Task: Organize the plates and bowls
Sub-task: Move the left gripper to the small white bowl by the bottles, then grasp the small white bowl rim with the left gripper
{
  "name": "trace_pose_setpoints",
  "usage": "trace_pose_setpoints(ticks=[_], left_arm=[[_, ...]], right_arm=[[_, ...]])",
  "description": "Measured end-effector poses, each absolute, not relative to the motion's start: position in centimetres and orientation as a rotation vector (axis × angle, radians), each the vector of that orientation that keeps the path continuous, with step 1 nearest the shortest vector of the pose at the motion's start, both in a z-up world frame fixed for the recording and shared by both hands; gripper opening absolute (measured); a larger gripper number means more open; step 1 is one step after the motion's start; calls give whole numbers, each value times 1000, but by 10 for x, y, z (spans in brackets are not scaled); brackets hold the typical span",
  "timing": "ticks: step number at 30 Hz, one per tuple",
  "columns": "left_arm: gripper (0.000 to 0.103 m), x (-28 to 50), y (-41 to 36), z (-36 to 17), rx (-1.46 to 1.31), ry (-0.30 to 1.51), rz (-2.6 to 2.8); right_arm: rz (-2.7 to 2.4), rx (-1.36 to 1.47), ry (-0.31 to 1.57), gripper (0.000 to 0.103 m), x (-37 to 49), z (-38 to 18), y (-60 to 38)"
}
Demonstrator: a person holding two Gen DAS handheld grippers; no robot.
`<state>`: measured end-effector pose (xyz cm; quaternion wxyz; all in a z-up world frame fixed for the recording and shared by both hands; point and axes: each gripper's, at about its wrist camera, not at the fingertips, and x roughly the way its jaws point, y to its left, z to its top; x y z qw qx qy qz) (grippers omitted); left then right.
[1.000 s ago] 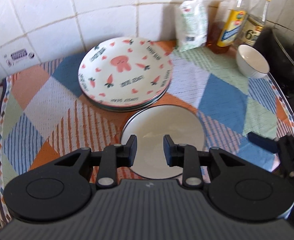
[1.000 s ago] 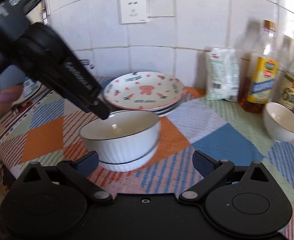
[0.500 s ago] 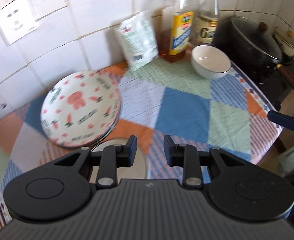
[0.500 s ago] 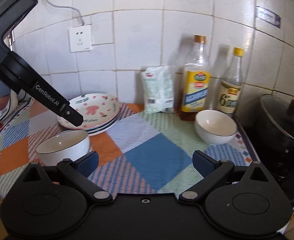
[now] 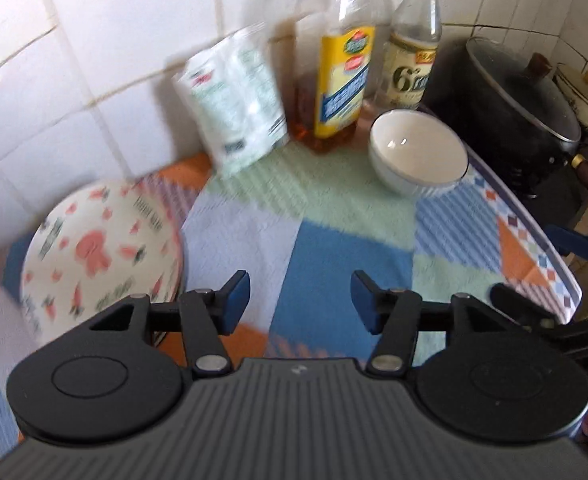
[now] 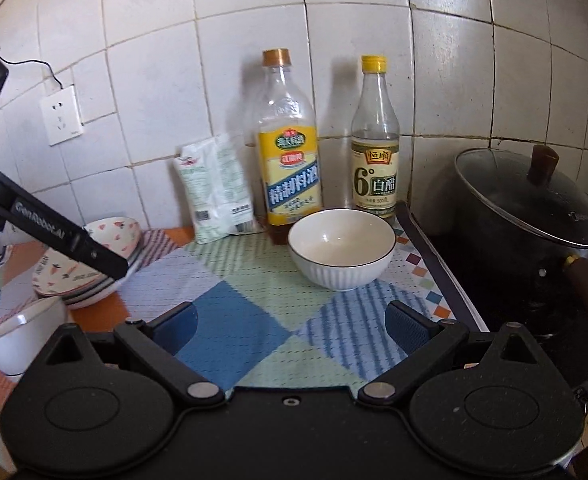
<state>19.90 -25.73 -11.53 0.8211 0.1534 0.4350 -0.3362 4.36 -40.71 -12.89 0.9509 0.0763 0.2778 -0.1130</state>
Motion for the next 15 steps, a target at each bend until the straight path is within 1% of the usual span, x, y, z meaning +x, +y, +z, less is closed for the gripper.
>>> trace_pose_setpoints(ticks=[3, 7, 11, 13, 15], left_arm=[[58, 212, -280, -121, 285, 946, -730], [58, 227, -315, -130, 254, 932, -733], [59, 243, -349, -139, 225, 1019, -753], [62, 245, -361, -141, 198, 1011, -731], [63, 247, -373, -147, 190, 994, -724]], right_arm=[[-237, 169, 566, 101, 63, -146, -425], [-241, 176, 594, 101, 93, -171, -446], [-237, 166, 641, 101, 123, -191, -461], [-226, 184, 658, 101, 136, -199, -469], [-225, 207, 673, 101, 147, -206, -476]])
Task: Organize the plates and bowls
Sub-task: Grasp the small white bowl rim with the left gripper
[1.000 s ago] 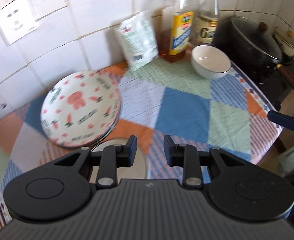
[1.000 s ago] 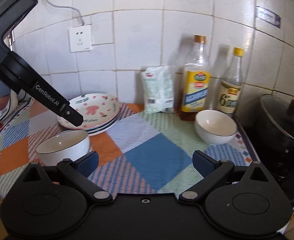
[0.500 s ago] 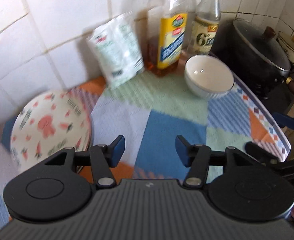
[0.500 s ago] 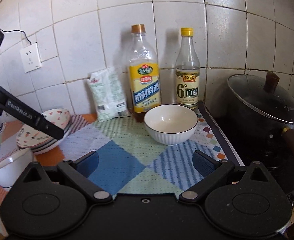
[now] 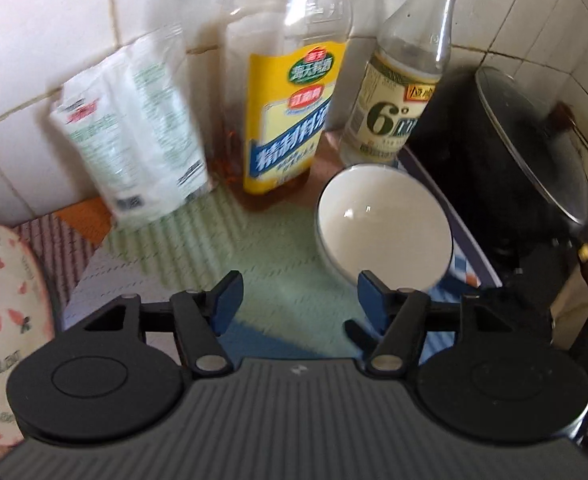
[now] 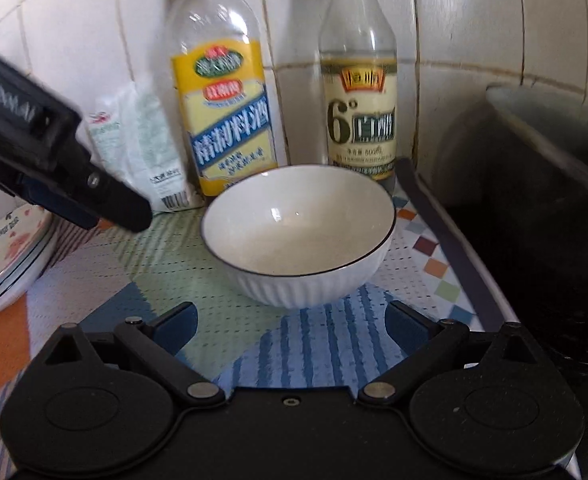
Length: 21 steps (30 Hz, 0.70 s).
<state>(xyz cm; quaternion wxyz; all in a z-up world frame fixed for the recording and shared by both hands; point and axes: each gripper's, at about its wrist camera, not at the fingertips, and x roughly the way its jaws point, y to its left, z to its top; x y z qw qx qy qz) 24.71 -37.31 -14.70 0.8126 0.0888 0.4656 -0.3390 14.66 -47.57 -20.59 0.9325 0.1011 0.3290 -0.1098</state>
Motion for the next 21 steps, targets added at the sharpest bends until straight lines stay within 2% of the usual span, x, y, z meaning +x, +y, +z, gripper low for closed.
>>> trace_pose_setpoints(ticks=[8, 9, 10, 12, 14, 15, 21], left_arm=[[58, 275, -416, -192, 155, 1044, -654], [53, 278, -420, -197, 181, 1066, -658], [43, 279, -425, -201, 218, 1096, -668], [37, 281, -426, -204, 224, 1109, -668], [26, 283, -427, -206, 195, 1118, -686], [16, 284, -427, -206, 173, 1135, -699], [14, 274, -429, -198, 226, 1120, -711]], right_arm=[[-215, 128, 673, 101, 171, -217, -471], [-221, 123, 676, 101, 175, -218, -473], [-224, 121, 678, 101, 177, -218, -475], [-231, 149, 680, 102, 184, -219, -484], [-197, 225, 689, 103, 190, -222, -496], [-196, 221, 680, 103, 191, -222, -496], [-196, 247, 654, 100, 187, -222, -489]])
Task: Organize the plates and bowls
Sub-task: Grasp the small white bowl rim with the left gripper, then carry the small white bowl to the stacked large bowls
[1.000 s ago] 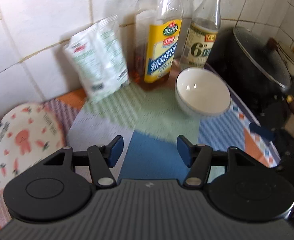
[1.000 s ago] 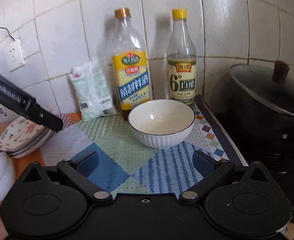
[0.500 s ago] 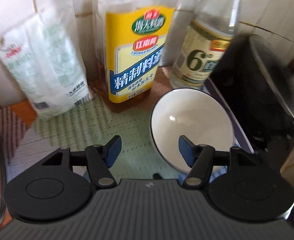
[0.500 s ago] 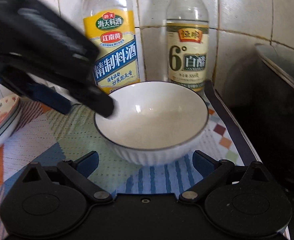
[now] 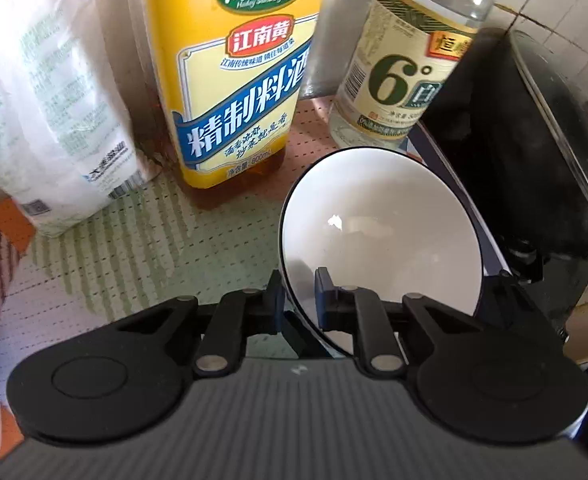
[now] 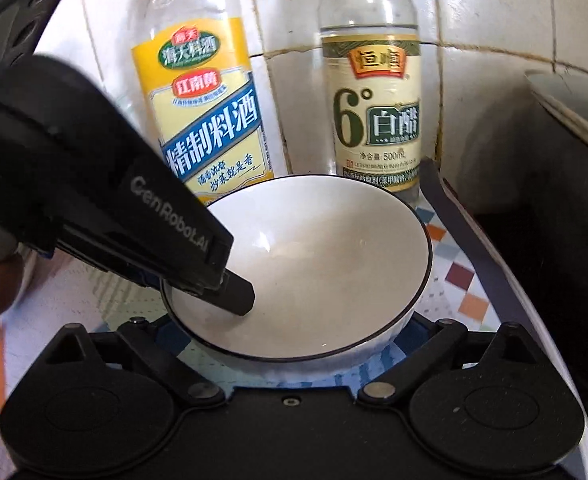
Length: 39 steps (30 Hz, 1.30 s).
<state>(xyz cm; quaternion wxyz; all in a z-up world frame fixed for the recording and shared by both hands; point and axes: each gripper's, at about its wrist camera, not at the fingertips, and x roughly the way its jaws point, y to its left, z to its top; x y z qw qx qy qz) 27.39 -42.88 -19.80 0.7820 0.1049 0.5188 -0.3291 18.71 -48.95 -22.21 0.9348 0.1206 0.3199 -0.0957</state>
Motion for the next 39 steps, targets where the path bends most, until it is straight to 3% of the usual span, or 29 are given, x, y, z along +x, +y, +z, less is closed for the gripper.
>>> trace_pose_setpoints(ticks=[9, 32, 39], left_arm=[[14, 246, -400, -164, 344, 1087, -700], [16, 191, -237, -66, 311, 1020, -660], [17, 177, -172, -59, 222, 1029, -641]], right_arm=[[-183, 282, 577, 100, 162, -205, -453], [-80, 202, 478, 100, 117, -122, -314], [-20, 107, 463, 100, 104, -102, -260]])
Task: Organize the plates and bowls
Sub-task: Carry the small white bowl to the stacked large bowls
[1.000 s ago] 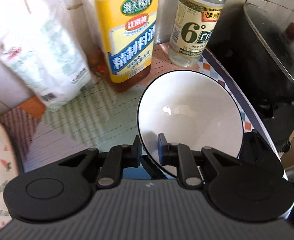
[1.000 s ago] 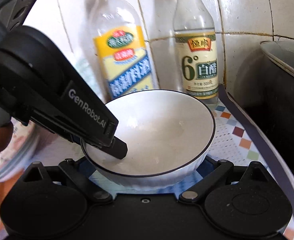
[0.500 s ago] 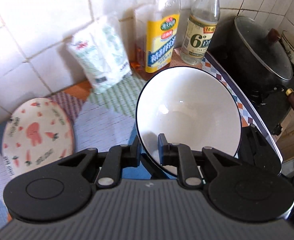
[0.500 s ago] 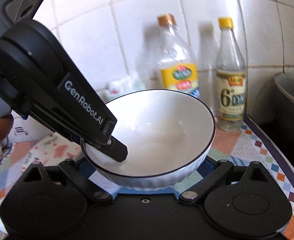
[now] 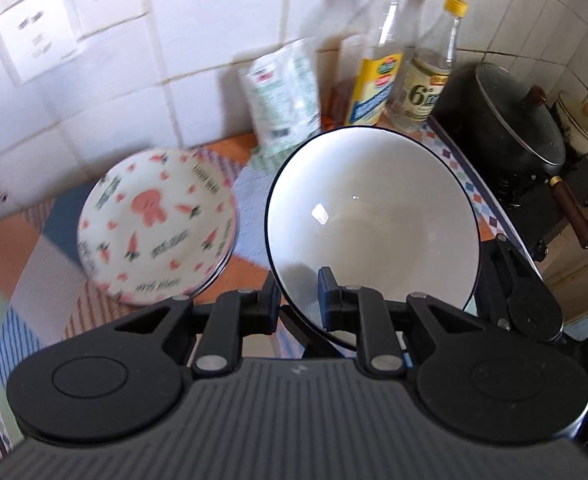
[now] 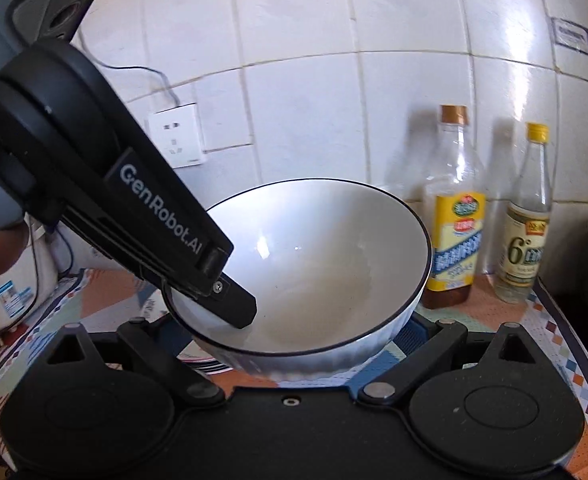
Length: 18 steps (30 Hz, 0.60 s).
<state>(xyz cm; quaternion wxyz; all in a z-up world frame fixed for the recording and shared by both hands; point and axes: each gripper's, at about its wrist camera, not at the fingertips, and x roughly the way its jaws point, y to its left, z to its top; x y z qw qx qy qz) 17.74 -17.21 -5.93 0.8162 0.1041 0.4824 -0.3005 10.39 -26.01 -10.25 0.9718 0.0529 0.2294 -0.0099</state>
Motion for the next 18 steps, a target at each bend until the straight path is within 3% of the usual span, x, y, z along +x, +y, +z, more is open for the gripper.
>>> trace_pose_setpoints(ticks=[18], left_arm=[[18, 189, -68, -104, 33, 1175, -546]], right_arm=[[233, 47, 573, 100, 116, -125, -181]])
